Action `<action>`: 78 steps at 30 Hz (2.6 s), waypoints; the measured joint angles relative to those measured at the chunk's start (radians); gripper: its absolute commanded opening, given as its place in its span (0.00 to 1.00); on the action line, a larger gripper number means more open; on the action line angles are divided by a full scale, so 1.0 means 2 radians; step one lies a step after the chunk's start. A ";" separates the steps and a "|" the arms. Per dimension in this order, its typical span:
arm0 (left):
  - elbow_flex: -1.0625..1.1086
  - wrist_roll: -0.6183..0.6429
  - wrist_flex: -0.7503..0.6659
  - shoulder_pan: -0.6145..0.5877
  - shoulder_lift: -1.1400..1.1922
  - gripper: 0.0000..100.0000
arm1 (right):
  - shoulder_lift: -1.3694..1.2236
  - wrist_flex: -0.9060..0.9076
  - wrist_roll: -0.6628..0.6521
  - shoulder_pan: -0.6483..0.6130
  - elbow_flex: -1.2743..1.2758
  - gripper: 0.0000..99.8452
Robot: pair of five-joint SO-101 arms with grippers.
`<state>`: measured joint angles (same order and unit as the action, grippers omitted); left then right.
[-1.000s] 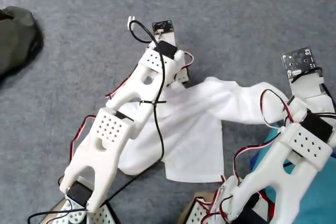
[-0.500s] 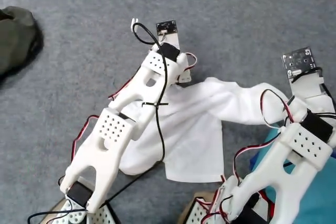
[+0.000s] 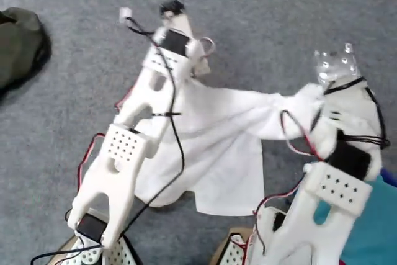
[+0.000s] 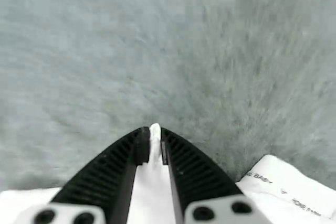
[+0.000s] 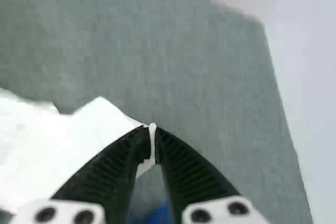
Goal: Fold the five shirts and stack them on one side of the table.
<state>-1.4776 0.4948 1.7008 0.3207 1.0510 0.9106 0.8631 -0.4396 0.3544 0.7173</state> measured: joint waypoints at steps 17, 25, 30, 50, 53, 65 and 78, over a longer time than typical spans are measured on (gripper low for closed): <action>-0.064 -0.082 0.024 -0.209 -0.221 0.02 | -0.051 0.087 0.125 -0.168 -0.269 0.00; 0.002 -0.131 0.024 -0.219 -0.387 0.02 | -0.149 0.183 0.126 -0.168 -0.506 0.00; 0.115 -0.158 0.024 -0.219 -0.505 0.02 | -0.183 0.249 0.126 -0.168 -0.644 0.00; 0.393 -0.216 0.024 -0.295 -0.842 0.02 | -0.183 0.225 0.046 -0.169 -0.885 0.01; 0.415 -0.230 0.024 -0.300 -0.892 0.02 | -0.168 0.233 0.038 -0.174 -0.891 0.01; 0.500 -0.252 0.012 -0.302 -0.978 0.02 | -0.131 0.318 0.028 -0.194 -0.868 0.01; 0.871 -0.242 -0.272 -0.302 -0.972 0.02 | -0.145 0.131 0.028 -0.259 -0.473 0.01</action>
<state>0.2639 0.0115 1.1561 -0.2823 -0.8930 0.6206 1.1254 -0.3844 -0.1642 -0.2279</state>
